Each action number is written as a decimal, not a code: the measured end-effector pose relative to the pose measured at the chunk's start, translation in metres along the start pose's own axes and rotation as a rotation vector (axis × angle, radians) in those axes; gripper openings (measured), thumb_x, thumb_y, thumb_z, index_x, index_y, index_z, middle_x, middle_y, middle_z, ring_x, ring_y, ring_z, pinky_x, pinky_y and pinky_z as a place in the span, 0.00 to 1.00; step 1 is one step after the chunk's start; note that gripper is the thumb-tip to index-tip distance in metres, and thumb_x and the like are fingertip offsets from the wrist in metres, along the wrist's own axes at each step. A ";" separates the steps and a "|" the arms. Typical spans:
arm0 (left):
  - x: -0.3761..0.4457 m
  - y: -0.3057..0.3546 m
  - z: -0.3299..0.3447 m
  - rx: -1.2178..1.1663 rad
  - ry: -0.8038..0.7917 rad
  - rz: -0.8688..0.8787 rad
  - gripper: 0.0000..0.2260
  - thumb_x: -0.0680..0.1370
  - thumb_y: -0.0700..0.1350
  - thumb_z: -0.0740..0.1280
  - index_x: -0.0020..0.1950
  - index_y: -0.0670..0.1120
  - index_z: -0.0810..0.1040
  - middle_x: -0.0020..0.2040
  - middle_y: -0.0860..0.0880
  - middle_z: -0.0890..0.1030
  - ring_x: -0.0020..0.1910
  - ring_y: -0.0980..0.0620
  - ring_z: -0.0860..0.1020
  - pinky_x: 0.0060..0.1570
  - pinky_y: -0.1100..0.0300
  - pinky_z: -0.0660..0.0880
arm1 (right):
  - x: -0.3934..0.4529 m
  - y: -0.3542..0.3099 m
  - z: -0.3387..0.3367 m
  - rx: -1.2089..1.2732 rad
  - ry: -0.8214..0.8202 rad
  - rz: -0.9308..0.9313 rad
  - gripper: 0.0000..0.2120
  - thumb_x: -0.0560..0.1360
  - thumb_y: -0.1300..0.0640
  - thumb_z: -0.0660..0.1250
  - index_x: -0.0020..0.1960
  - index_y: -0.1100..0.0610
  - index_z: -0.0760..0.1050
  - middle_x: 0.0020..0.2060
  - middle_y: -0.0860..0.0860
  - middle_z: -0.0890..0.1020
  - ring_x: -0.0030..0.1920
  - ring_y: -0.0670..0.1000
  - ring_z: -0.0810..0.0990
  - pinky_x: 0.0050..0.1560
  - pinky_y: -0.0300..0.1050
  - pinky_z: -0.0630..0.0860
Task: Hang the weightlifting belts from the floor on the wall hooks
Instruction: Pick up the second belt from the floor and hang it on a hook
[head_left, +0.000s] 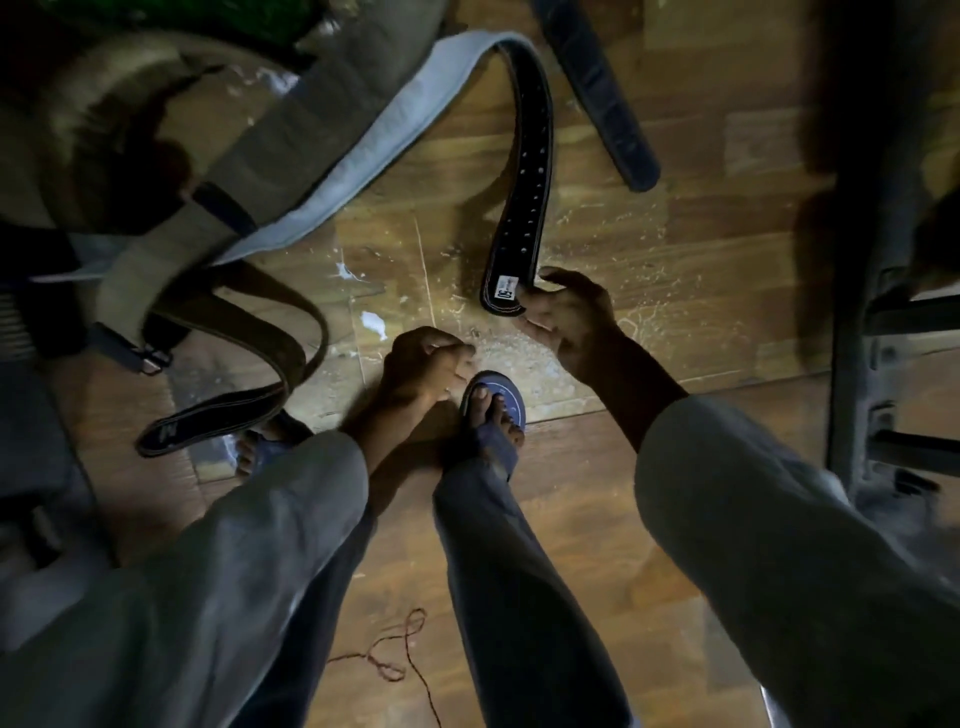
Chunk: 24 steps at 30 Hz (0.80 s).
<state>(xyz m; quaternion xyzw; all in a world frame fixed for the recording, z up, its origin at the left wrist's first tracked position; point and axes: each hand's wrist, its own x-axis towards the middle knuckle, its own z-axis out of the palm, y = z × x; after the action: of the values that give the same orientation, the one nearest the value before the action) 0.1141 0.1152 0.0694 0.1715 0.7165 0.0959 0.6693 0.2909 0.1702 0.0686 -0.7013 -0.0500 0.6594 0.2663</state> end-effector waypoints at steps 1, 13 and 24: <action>-0.015 0.013 -0.005 -0.029 -0.013 -0.014 0.07 0.80 0.47 0.71 0.50 0.43 0.82 0.47 0.39 0.86 0.45 0.42 0.85 0.48 0.52 0.80 | -0.015 -0.006 0.004 0.089 -0.051 0.033 0.16 0.76 0.71 0.71 0.61 0.59 0.75 0.38 0.55 0.85 0.37 0.50 0.85 0.47 0.47 0.83; -0.209 0.125 -0.069 -0.147 -0.099 -0.051 0.19 0.83 0.59 0.64 0.52 0.43 0.80 0.39 0.45 0.83 0.31 0.50 0.80 0.37 0.60 0.79 | -0.232 -0.078 0.046 0.170 -0.161 0.147 0.04 0.80 0.66 0.66 0.47 0.61 0.77 0.39 0.58 0.71 0.39 0.49 0.71 0.42 0.40 0.84; -0.356 0.113 -0.081 -0.154 -0.099 -0.117 0.16 0.81 0.58 0.68 0.51 0.44 0.81 0.43 0.46 0.81 0.39 0.48 0.77 0.41 0.57 0.75 | -0.408 -0.076 0.041 0.198 -0.154 0.193 0.09 0.79 0.69 0.66 0.56 0.61 0.80 0.54 0.59 0.83 0.54 0.53 0.81 0.53 0.45 0.79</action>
<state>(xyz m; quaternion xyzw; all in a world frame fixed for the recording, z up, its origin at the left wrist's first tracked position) 0.0631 0.0942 0.4476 0.0819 0.6818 0.1028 0.7196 0.2223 0.0758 0.4692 -0.6205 0.0627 0.7355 0.2648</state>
